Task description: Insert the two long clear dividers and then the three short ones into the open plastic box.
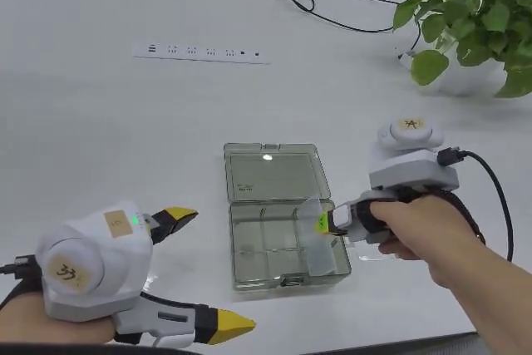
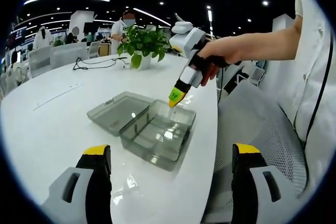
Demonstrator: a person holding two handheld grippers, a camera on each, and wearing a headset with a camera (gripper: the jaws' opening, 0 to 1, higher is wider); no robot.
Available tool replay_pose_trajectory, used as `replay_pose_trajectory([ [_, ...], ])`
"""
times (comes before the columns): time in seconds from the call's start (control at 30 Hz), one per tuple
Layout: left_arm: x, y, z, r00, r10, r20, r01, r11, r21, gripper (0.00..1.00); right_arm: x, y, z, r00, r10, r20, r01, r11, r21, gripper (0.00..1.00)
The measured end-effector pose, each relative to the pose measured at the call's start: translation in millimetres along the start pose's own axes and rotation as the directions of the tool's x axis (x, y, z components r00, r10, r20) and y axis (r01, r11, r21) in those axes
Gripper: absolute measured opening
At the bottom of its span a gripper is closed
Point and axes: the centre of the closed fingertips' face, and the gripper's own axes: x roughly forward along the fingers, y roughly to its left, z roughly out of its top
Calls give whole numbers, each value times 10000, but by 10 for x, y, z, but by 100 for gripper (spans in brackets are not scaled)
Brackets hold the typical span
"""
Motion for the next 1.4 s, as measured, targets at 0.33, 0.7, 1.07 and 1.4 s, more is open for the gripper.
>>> replay_pose_trajectory([
  [0.33, 0, 0, -12, 10000, -7, 3, 7, 10000, -21, 98, -15, 25, -14, 10000, 5, -6, -5, 10000, -1, 6],
  [0.7, 6, 1, -15, 10000, -29, 25, 29, 10000, -50, 98, -17, 72, -33, 10000, 17, -46, -18, 10000, -62, 6],
  [1.07, 8, -5, -29, 10000, -65, -58, 65, 10000, -47, 98, 45, 78, 23, 9999, 126, 115, -118, 9980, -617, 7],
  [1.4, 15, 11, -3, 10000, -9, -79, 9, 10000, -34, 98, 194, 55, 23, 9998, 209, 57, -200, 9923, -1223, 9],
])
